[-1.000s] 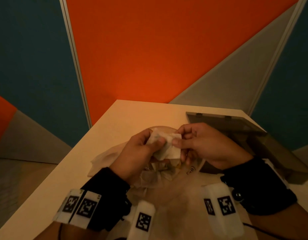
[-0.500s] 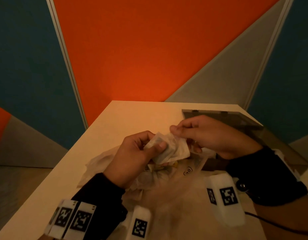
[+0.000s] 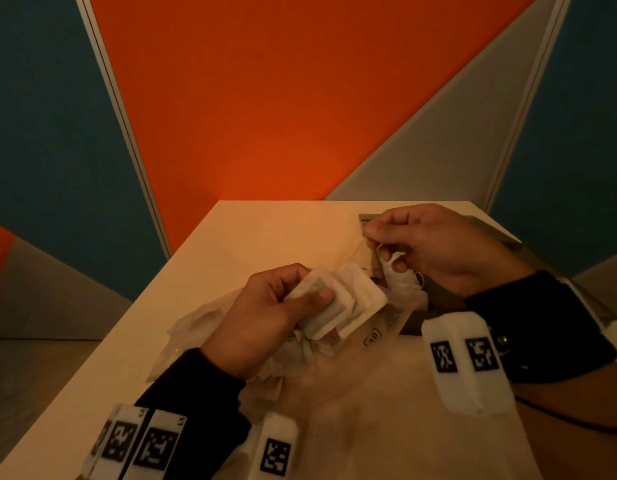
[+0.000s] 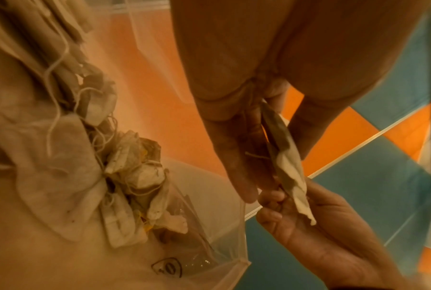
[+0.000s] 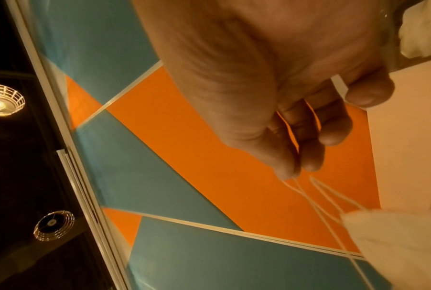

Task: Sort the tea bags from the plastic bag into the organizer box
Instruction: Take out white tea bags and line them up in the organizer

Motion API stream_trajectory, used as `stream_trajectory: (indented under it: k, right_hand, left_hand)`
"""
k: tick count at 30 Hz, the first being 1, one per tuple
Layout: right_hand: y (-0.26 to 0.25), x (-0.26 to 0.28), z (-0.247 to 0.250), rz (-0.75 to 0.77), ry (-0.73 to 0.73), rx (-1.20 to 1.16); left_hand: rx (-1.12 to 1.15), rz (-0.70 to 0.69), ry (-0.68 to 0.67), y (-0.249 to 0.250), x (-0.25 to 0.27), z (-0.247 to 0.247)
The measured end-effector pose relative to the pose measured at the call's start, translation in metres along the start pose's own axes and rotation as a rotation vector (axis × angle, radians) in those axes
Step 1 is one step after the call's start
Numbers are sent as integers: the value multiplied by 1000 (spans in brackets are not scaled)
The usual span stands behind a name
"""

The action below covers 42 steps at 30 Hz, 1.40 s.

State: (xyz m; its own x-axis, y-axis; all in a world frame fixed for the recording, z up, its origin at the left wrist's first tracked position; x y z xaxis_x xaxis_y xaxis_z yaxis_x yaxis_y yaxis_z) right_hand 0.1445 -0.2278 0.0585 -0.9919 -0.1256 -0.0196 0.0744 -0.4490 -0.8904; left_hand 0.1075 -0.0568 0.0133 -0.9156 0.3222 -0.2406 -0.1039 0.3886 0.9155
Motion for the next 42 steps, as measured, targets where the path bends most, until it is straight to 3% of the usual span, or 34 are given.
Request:
stream_trajectory:
  k: [4, 7, 10, 15, 17, 21, 24, 29, 33, 37, 42]
  right_hand:
    - [12, -7, 7, -63, 36, -106]
    - [22, -11, 17, -119, 156, -92]
    - [34, -12, 28, -181, 286, 139]
    - [33, -8, 30, -224, 268, 531]
    - [18, -1, 27, -186, 211, 516]
    - [-6, 18, -11, -92, -119, 489]
    - [-11, 18, -27, -13, -171, 495]
    - [-13, 13, -17, -4, -77, 173]
    - [-13, 12, -5, 20, -28, 111]
    - [-14, 17, -5, 11, -47, 260]
    - [-3, 10, 29, -86, 158, 622]
  left_hand:
    - [-9, 37, 14, -3, 0, 2]
    - [-11, 62, 11, -5, 1, 1]
    - [4, 79, 11, -5, 2, 1]
    - [36, 90, 42, -4, 1, 4]
    - [53, 76, 64, -3, 0, 6]
    - [70, 48, 104, -1, -1, 9]
    - [53, 35, 123, -1, 0, 11]
    - [54, 50, 108, -2, 0, 8]
    - [42, 54, 98, -3, 0, 7]
    - [33, 23, 80, 2, 1, 5]
    - [44, 14, 50, 5, 2, 6]
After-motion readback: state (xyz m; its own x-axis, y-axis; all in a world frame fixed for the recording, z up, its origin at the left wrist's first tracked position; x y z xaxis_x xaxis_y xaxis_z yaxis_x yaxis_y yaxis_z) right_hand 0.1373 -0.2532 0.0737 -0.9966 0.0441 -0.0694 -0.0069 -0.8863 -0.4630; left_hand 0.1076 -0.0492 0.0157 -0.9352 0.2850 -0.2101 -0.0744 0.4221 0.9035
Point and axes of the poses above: each hand's wrist, its own x-axis away from the middle knuckle, its own z-axis out of the back of the hand, y = z × x, the point moved 9 cm from there along -x, towards the middle knuckle, and after that the axes turned 12 degrees about x, right-handed, at the moved point
